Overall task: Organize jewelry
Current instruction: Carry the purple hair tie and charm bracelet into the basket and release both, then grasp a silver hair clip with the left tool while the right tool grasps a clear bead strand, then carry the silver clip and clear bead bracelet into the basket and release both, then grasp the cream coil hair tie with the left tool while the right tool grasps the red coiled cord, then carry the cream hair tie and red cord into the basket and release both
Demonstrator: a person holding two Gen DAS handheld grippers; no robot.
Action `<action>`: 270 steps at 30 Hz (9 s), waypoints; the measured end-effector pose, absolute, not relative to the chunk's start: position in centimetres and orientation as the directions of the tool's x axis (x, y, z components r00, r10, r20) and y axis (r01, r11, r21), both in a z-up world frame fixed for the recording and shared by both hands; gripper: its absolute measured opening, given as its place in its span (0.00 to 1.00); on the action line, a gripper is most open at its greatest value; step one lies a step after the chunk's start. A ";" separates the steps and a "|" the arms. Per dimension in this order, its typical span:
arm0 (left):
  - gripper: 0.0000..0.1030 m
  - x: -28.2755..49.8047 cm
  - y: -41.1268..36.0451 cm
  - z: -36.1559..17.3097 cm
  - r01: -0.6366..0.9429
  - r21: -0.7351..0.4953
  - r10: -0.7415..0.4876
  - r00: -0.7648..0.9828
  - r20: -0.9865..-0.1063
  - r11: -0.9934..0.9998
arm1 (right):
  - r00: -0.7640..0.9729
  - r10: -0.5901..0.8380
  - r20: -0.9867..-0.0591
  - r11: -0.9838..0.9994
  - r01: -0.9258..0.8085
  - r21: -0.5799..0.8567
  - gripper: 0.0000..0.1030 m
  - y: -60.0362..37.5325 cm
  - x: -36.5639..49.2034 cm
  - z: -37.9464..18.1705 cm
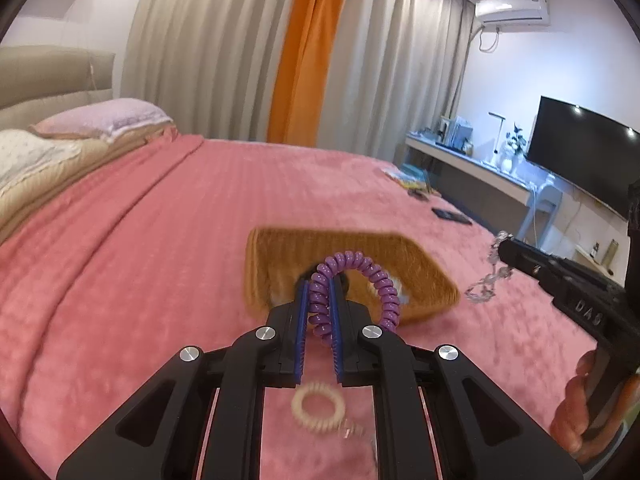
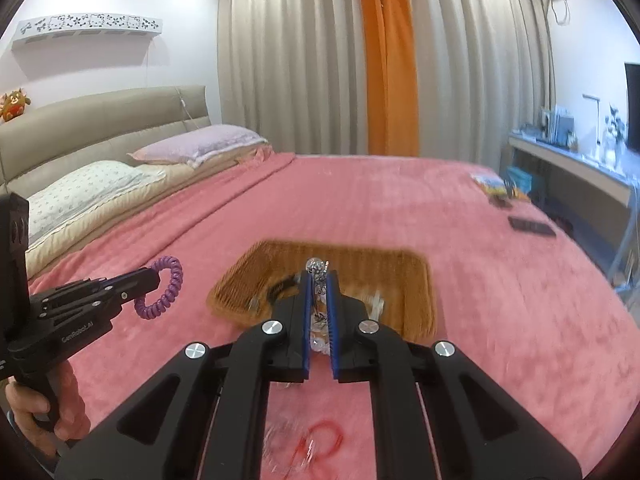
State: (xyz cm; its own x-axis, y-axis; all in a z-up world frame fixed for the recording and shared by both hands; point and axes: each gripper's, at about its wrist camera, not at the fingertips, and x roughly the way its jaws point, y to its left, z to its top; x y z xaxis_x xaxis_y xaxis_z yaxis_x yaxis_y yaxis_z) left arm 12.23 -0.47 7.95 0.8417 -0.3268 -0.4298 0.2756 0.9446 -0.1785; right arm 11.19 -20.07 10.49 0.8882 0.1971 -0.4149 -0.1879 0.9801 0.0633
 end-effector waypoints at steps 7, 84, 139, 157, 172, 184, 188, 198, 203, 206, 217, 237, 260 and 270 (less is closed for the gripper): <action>0.08 19.2 -2.9 7.3 0.280 -0.202 -0.343 0.825 -0.449 0.939 | 0.865 0.224 -0.449 0.974 -0.194 0.114 0.06 -21.1 18.9 10.2; 0.39 5.4 -6.4 -5.8 0.385 -0.158 -0.380 0.612 -0.693 0.909 | 0.640 0.182 -0.747 0.981 -0.167 0.096 0.15 -18.4 9.9 -5.3; 0.21 4.4 -2.6 3.2 0.455 -0.259 -0.523 0.737 -0.428 0.852 | 0.754 0.374 -0.540 0.926 -0.271 0.263 0.06 -21.9 6.9 5.2; 0.21 22.5 -6.9 3.9 0.422 -0.266 -0.499 0.750 -0.435 0.866 | 0.762 0.302 -0.573 0.949 -0.182 0.257 0.06 -23.0 23.1 6.1; 0.29 25.3 -6.3 -0.1 0.402 -0.295 -0.498 0.712 -0.495 0.867 | 0.723 0.263 -0.639 0.954 -0.096 0.283 0.08 -24.7 26.6 0.1; 0.45 20.8 -2.8 3.7 0.378 -0.325 -0.487 0.782 -0.390 0.867 | 0.799 0.211 -0.563 0.967 -0.086 0.241 0.29 -24.9 22.2 3.7; 0.51 16.5 -1.1 6.0 0.370 -0.290 -0.458 0.816 -0.353 0.883 | 0.829 0.196 -0.524 0.976 -0.111 0.190 0.29 -23.9 18.5 5.9; 0.51 8.5 2.2 5.3 0.318 -0.261 -0.399 0.835 -0.379 0.912 | 0.809 0.176 -0.561 0.984 -0.123 0.131 0.29 -22.4 11.1 4.5; 0.51 8.4 2.5 1.9 0.292 -0.275 -0.392 0.794 -0.465 0.916 | 0.750 0.160 -0.642 0.987 -0.102 0.128 0.29 -22.4 10.1 0.6; 0.51 9.5 2.5 -0.2 0.275 -0.291 -0.392 0.762 -0.515 0.916 | 0.711 0.179 -0.680 0.983 -0.099 0.155 0.29 -22.5 10.0 -1.9; 0.51 12.2 1.9 -3.7 0.231 -0.350 -0.407 0.684 -0.606 0.908 | 0.673 0.145 -0.725 0.989 -0.090 0.115 0.29 -21.4 9.3 -4.1; 0.30 14.2 -2.7 -5.9 0.199 -0.112 -0.218 0.659 -0.720 0.974 | 0.653 0.058 -0.755 0.998 -0.051 0.033 0.22 -20.3 10.8 -5.3; 0.09 12.0 -0.9 -3.9 0.204 -0.191 -0.279 0.756 -0.592 0.960 | 0.749 0.121 -0.652 0.991 -0.055 0.121 0.03 -21.8 8.6 -2.7; 0.09 9.5 -2.6 5.3 0.314 -0.159 -0.352 0.829 -0.434 0.936 | 0.858 0.139 -0.494 0.990 -0.105 0.096 0.03 -21.8 7.4 6.6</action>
